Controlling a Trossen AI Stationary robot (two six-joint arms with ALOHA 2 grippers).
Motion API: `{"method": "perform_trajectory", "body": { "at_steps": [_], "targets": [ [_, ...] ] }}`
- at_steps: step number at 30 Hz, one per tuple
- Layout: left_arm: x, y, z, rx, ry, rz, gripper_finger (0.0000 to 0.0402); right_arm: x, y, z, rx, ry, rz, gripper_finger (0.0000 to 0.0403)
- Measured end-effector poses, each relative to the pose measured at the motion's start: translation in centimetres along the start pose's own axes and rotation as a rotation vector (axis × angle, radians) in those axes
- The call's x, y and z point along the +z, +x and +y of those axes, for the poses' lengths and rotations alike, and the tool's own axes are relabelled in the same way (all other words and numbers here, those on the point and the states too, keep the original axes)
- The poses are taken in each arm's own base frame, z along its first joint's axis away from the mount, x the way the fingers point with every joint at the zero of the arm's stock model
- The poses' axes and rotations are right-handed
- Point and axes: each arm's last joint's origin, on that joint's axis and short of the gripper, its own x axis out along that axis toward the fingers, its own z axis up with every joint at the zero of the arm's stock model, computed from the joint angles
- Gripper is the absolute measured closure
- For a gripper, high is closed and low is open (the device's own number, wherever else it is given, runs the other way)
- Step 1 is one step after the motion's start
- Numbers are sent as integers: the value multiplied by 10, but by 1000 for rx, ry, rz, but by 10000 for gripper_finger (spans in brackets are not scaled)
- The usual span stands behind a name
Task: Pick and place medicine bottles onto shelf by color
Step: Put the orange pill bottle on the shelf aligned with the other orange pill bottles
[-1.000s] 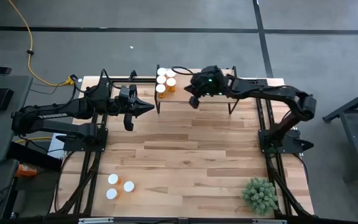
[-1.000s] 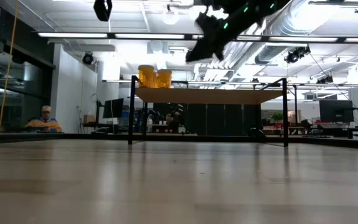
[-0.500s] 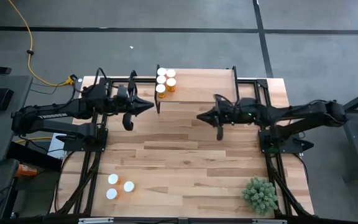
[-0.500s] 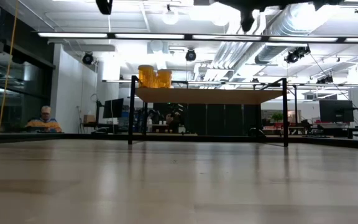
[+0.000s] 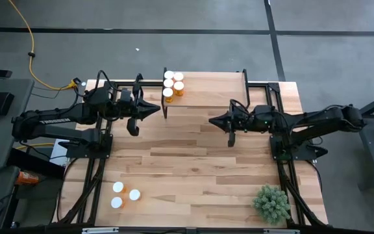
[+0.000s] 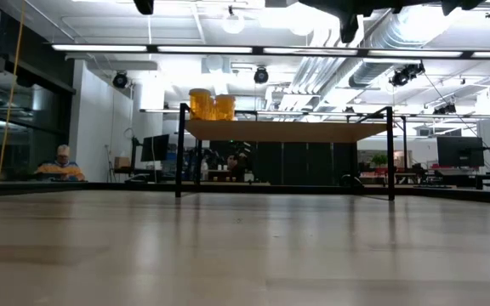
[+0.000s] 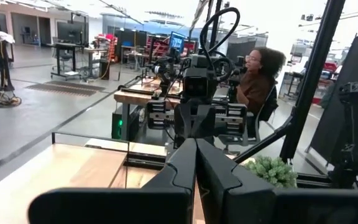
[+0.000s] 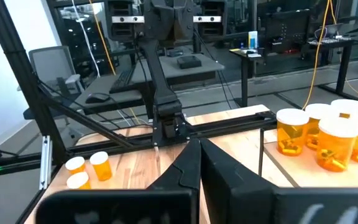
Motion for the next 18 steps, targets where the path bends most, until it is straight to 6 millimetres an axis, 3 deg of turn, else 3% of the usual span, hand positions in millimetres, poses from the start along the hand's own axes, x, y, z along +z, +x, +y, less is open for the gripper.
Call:
{"method": "perform_trajectory", "body": {
  "at_steps": [8, 18],
  "targets": [
    [-6, -1, 3, 77, -9, 76, 361, 0, 0, 0, 1, 0, 0, 403],
    [9, -10, -6, 24, -73, 296, 181, 0, 0, 0, 2, 10, 6, 403]
  ]
}}
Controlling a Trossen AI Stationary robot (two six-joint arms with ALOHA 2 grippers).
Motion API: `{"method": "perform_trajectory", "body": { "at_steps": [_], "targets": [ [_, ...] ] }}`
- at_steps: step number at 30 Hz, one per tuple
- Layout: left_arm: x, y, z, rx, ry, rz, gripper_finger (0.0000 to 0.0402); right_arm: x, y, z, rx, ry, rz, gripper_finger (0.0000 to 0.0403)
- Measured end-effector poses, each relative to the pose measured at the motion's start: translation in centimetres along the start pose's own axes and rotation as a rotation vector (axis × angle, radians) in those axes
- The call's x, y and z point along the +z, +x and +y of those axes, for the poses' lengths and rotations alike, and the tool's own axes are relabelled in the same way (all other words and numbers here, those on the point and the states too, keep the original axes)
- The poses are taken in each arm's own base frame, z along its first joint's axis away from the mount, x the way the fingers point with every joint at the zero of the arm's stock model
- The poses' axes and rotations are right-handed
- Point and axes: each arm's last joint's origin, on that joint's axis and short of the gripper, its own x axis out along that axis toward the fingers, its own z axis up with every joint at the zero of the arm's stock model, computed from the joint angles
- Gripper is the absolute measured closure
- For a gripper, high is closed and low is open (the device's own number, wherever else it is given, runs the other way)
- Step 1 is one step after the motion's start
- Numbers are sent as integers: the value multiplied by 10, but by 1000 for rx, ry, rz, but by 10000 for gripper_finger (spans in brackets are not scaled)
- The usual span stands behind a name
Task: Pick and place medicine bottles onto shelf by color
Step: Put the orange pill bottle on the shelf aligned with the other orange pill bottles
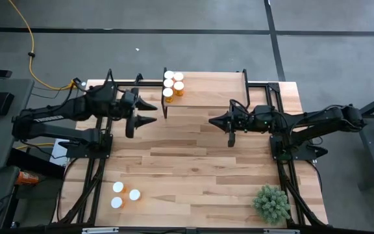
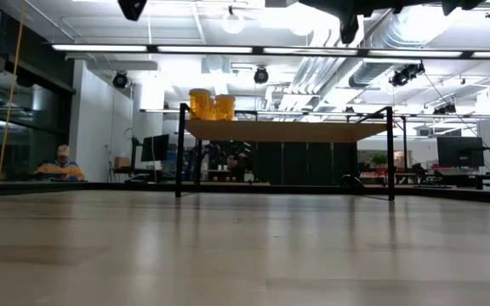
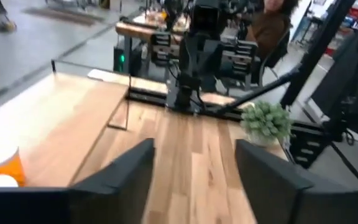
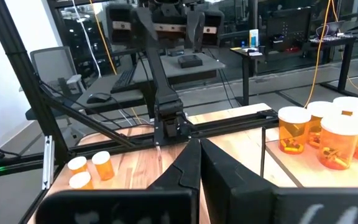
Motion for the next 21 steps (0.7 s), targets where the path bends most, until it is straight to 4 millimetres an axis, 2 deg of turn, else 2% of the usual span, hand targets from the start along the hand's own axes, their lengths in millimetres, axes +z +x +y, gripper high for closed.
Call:
{"method": "perform_trajectory", "body": {
  "at_steps": [4, 8, 15, 21],
  "targets": [
    [8, -7, -9, -34, -3, 33, 120, -1, 0, 0, -1, 0, 10, 403],
    [12, -13, -20, -77, -7, 85, 85, -1, 0, 0, -2, 34, 15, 403],
    [2, -9, -43, -149, -1, 388, 69, -2, 0, -1, -13, 94, 18, 403],
    [-29, 2, -86, -290, 108, 707, 68, -3, 0, -1, -21, 103, 32, 403]
  ]
}}
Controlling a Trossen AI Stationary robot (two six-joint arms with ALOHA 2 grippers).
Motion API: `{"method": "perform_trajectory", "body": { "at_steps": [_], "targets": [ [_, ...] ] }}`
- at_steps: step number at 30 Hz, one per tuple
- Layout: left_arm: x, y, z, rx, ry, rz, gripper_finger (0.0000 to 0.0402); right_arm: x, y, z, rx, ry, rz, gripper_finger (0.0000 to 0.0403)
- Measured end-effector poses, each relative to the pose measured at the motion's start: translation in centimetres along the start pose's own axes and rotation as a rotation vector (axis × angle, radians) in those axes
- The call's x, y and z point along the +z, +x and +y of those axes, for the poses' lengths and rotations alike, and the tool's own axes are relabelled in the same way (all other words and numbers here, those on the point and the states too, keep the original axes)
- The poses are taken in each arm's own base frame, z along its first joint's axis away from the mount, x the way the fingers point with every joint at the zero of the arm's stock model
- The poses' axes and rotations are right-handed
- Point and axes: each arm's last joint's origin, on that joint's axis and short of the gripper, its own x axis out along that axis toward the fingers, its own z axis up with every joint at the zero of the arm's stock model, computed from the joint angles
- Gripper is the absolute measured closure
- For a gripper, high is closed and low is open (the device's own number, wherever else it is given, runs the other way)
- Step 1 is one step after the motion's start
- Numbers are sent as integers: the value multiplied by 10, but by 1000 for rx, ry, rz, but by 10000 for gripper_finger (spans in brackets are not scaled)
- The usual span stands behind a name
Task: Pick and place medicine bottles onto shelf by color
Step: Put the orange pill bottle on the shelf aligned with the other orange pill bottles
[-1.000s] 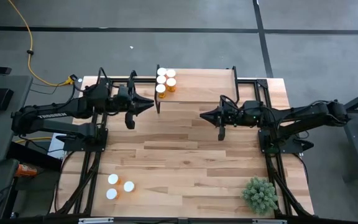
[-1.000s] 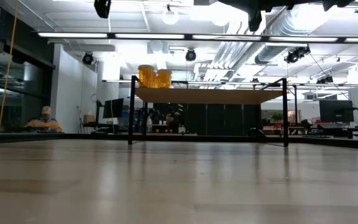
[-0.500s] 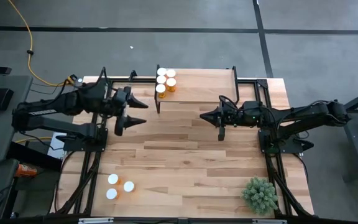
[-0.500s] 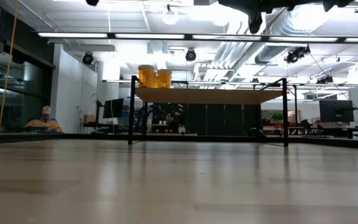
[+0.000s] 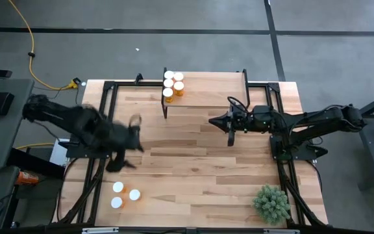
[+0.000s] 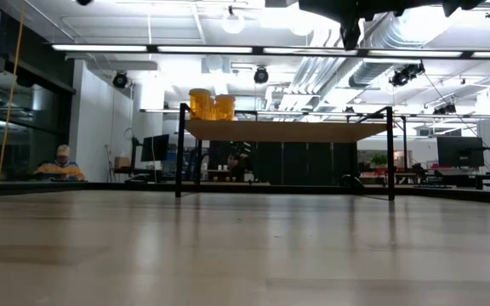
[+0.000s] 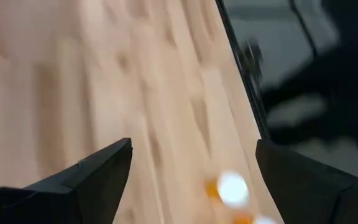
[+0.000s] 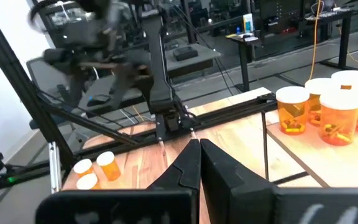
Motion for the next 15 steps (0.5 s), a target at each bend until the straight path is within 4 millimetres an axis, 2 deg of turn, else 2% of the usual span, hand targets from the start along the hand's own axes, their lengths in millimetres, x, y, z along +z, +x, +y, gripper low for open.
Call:
{"method": "perform_trajectory", "body": {
  "at_steps": [9, 15],
  "targets": [
    [-20, 70, -69, 124, 53, 227, 68, -11, -1, -3, -28, -55, 112, 403],
    [-44, 120, -100, 190, -96, 394, 68, -21, -2, -5, -46, -107, 215, 403]
  ]
}}
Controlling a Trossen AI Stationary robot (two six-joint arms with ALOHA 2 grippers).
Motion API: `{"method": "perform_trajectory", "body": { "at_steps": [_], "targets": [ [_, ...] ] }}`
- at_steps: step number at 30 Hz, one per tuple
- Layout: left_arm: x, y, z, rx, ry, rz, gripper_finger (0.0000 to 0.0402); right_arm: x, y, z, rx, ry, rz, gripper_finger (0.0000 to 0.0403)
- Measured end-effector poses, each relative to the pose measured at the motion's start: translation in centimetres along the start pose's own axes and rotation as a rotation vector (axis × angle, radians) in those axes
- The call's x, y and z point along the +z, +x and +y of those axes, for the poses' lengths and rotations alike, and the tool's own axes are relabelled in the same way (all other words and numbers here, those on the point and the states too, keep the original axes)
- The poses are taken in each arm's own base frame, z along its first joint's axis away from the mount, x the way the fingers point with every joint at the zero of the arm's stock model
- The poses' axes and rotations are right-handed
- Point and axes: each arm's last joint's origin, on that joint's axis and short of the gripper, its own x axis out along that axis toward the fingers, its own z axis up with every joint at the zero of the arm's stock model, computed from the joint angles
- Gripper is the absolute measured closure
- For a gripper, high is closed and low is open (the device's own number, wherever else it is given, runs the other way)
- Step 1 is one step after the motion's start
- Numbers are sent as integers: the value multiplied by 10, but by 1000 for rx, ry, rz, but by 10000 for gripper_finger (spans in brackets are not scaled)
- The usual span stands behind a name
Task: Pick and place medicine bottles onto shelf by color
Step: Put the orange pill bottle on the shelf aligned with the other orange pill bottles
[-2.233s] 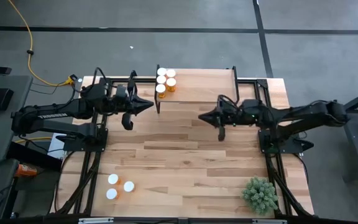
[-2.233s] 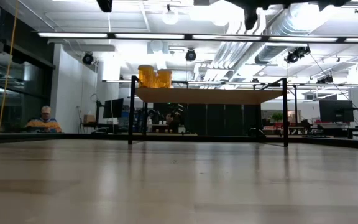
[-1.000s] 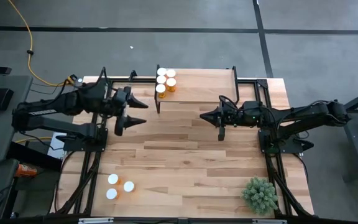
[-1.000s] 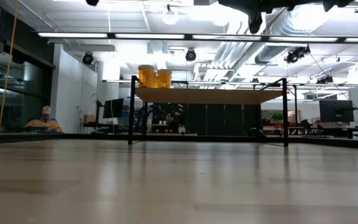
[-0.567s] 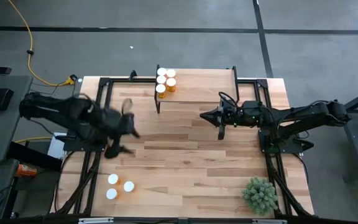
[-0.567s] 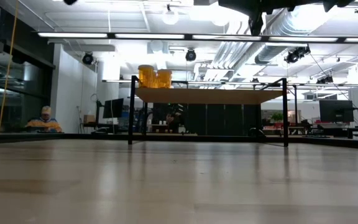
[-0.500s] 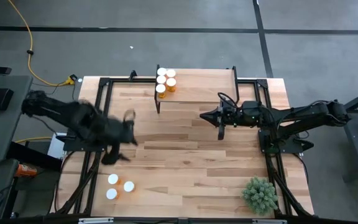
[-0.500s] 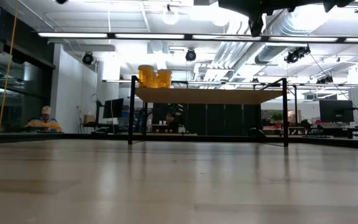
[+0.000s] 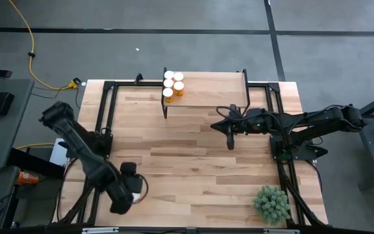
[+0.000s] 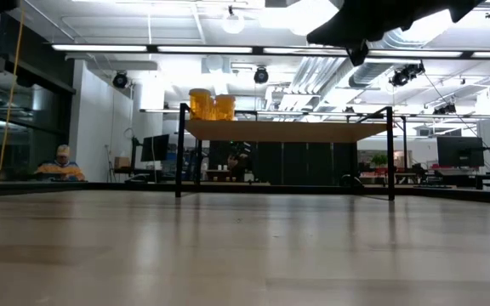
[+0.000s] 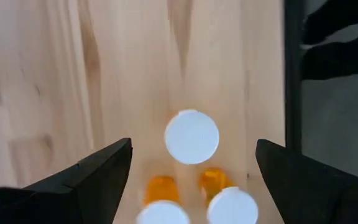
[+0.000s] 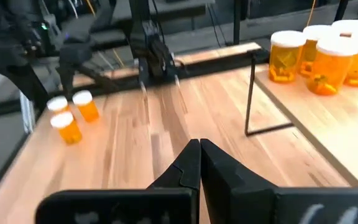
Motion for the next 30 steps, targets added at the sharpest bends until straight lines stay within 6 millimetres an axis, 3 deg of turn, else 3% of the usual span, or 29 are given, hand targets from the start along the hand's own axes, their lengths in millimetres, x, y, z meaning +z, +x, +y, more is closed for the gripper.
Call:
{"method": "perform_trajectory", "body": {
  "at_steps": [7, 24, 30],
  "targets": [
    [2, 37, -16, 48, -76, 53, 69, -5, 0, -1, -7, -44, 52, 403],
    [0, 80, -22, 115, -68, 188, 69, -7, 0, -1, -9, -47, 76, 402],
    [-1, 87, -23, 149, -59, 176, 71, -7, 0, -1, -8, -46, 76, 402]
  ]
}}
